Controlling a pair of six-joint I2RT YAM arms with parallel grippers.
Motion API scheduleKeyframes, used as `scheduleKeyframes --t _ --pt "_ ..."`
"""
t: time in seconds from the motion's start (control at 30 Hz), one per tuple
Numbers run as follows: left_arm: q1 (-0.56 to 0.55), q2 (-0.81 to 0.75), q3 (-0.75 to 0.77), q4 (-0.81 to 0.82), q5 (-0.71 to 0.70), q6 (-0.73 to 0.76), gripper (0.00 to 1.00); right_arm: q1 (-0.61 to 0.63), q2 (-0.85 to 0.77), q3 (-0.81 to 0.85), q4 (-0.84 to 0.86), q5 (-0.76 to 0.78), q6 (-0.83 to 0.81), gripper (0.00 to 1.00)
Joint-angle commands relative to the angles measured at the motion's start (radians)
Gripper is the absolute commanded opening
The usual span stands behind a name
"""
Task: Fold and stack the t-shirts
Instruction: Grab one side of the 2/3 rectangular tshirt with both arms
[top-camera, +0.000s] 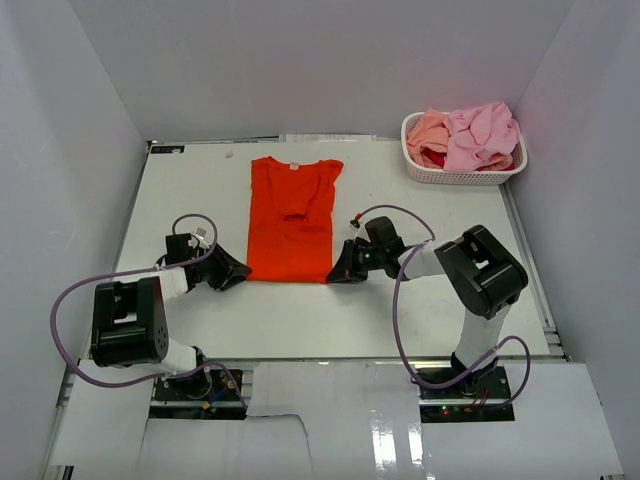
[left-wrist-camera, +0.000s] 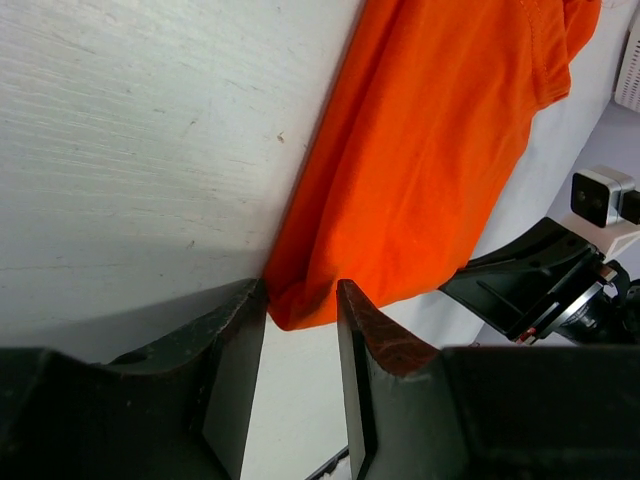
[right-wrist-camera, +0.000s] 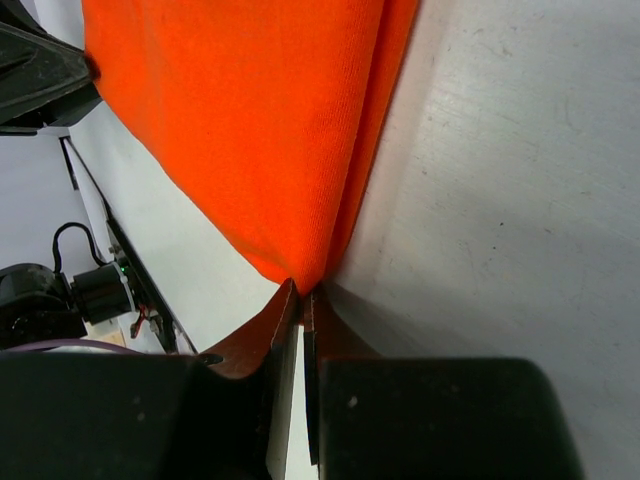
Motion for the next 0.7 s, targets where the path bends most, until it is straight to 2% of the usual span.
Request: scheduleKeyframes --t 0.0,0.13,0.23,0.27,0.4,0.67 --pt "0.001 0.035 -0.023 -0.056 -0.073 0.041 0.47 0.005 0.029 0.028 -0.038 0.016 -0.025 0.08" --pt "0.002 0.017 -0.028 -0.068 -0.089 0.039 0.47 0.005 0.036 0.031 -0.04 0.015 -0.026 0.08" --pt "0.001 0.021 -0.028 -0.068 -0.091 0.039 0.36 0.005 0.036 0.032 -0.041 0.016 -0.028 0.08" --pt "0.001 0.032 -0.026 -0.068 -0.09 0.041 0.29 0.005 0.038 0.032 -0.043 0.016 -0.028 0.08" --pt "0.001 0.041 -0.028 -0.064 -0.088 0.043 0.16 0.005 0.036 0.038 -0.05 0.018 -0.031 0.08" --pt "0.001 0.006 -0.048 -0.053 -0.059 0.046 0.02 0.005 0.006 0.019 -0.069 0.019 -0.043 0.08"
